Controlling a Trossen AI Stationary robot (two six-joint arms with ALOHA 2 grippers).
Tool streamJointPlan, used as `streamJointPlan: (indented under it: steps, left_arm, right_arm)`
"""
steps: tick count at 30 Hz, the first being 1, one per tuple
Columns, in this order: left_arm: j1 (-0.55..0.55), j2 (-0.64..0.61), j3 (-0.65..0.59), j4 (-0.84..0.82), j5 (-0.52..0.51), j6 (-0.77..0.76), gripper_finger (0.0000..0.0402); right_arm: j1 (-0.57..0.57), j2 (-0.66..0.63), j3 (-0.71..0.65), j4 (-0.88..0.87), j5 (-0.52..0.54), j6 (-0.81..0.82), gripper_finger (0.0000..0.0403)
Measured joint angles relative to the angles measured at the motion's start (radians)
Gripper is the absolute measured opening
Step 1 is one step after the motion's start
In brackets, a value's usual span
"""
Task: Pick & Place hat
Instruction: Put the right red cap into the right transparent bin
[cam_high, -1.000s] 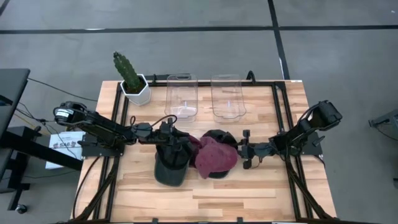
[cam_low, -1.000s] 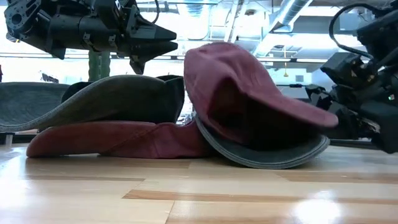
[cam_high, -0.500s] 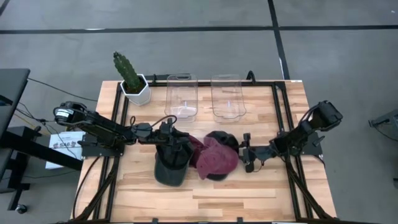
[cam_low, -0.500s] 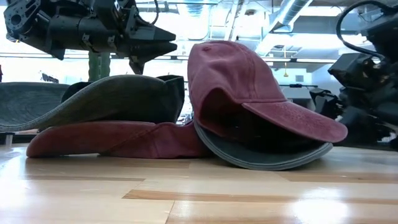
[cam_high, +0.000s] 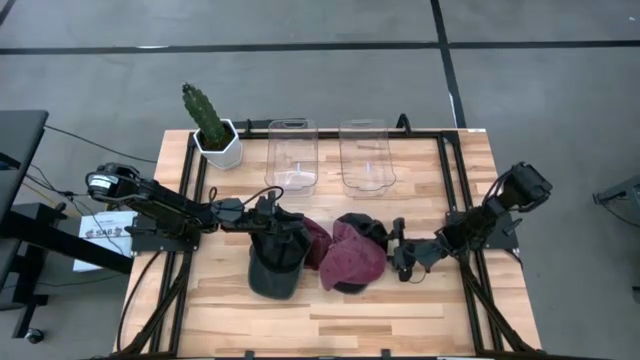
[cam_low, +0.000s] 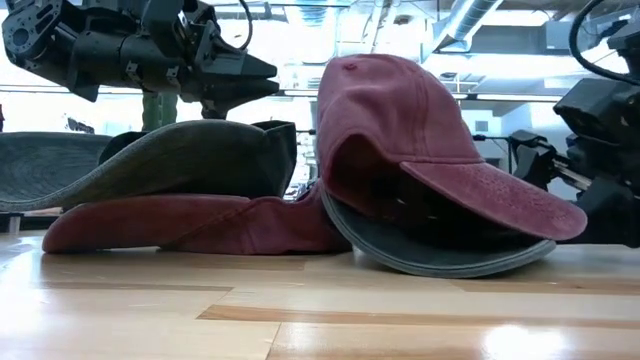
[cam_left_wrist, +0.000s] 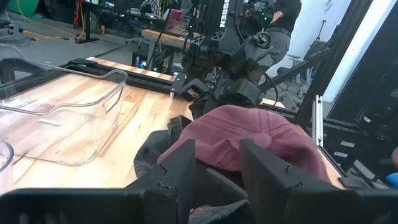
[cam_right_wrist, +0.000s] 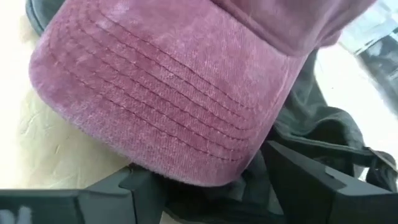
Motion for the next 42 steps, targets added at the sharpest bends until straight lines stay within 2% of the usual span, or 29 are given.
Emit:
streamJointPlan:
  steps: [5, 14, 18, 23, 29, 31, 38, 42]
  left_arm:
    - [0.000, 0.000, 0.000, -0.001, 0.000, 0.000, 0.0122]
    - [0.000, 0.000, 0.000, 0.000, 0.000, 0.006, 0.0122]
    - [0.000, 0.000, 0.000, 0.000, 0.000, 0.007, 0.0122]
    - [0.000, 0.000, 0.000, 0.000, 0.000, 0.007, 0.0122]
    - [0.000, 0.000, 0.000, 0.000, 0.000, 0.007, 0.0122]
    - [0.000, 0.000, 0.000, 0.000, 0.000, 0.008, 0.0122]
    - [0.000, 0.000, 0.000, 0.000, 0.000, 0.008, 0.0122]
    - [0.000, 0.000, 0.000, 0.000, 0.000, 0.008, 0.0122]
  right_arm:
    - [0.023, 0.000, 0.002, 0.004, 0.047, -0.036, 0.0232]
    - [0.039, -0.060, 0.003, -0.109, 0.028, 0.037, 0.0226]
    - [0.039, -0.125, 0.049, -0.276, 0.011, 0.066, 0.0228]
    - [0.039, -0.192, 0.164, -0.586, -0.032, 0.137, 0.0228]
    - [0.040, -0.209, 0.286, -0.889, -0.042, 0.243, 0.0226]
    - [0.040, -0.209, 0.315, -0.957, -0.052, 0.273, 0.0225]
    - [0.040, -0.209, 0.399, -1.077, -0.187, 0.304, 0.0225]
    - [0.040, -0.209, 0.453, -1.177, -0.195, 0.306, 0.0225]
